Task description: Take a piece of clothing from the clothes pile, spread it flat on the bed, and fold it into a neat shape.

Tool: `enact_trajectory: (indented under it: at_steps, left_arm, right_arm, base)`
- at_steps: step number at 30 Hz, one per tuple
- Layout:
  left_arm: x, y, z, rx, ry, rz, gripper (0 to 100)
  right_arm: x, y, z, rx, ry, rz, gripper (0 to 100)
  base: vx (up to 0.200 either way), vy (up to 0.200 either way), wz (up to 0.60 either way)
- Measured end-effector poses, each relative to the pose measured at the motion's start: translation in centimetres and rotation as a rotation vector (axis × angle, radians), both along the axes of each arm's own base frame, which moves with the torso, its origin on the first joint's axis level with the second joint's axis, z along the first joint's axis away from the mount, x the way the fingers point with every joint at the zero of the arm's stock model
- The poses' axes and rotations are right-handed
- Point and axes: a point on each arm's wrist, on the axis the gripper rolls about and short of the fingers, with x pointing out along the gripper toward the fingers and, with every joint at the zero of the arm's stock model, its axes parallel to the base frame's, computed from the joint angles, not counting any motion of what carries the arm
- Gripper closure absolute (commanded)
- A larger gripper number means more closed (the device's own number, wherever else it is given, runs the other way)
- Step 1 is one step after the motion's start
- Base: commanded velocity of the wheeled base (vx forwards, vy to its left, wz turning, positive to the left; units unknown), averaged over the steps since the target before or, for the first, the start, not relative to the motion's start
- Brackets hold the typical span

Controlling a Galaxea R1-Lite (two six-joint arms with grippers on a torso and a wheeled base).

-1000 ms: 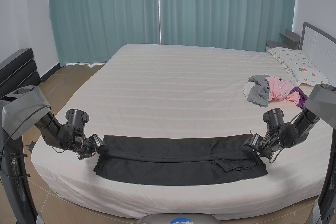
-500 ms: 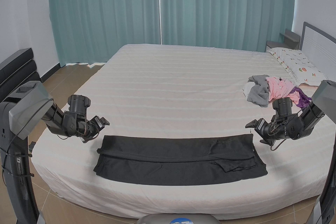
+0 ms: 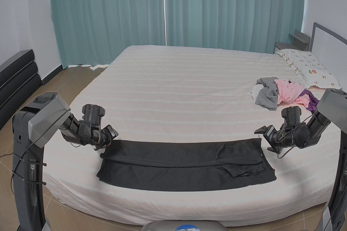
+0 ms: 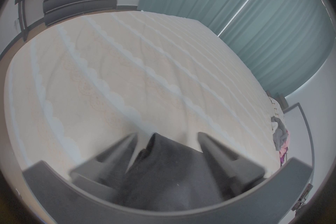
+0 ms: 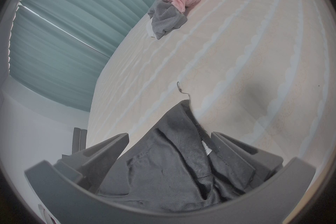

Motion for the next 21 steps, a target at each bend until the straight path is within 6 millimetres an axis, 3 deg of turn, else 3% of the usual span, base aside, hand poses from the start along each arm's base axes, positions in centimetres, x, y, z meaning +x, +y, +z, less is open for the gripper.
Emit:
enact_trajectory:
  at_steps: [9,21]
  left_arm:
    - [0.3,0.3,-0.5,0.033,-0.016,0.105,100]
    - [0.3,0.6,-0.7,0.035,-0.014,0.122,100]
  right_arm:
    - [-0.1,-0.9,-0.4,-0.001,0.014,-0.022,0]
    - [-0.1,-1.4,-0.8,-0.005,0.022,-0.034,0]
  base:
    - [0.000,0.000,0.00]
    - [0.000,0.000,0.00]
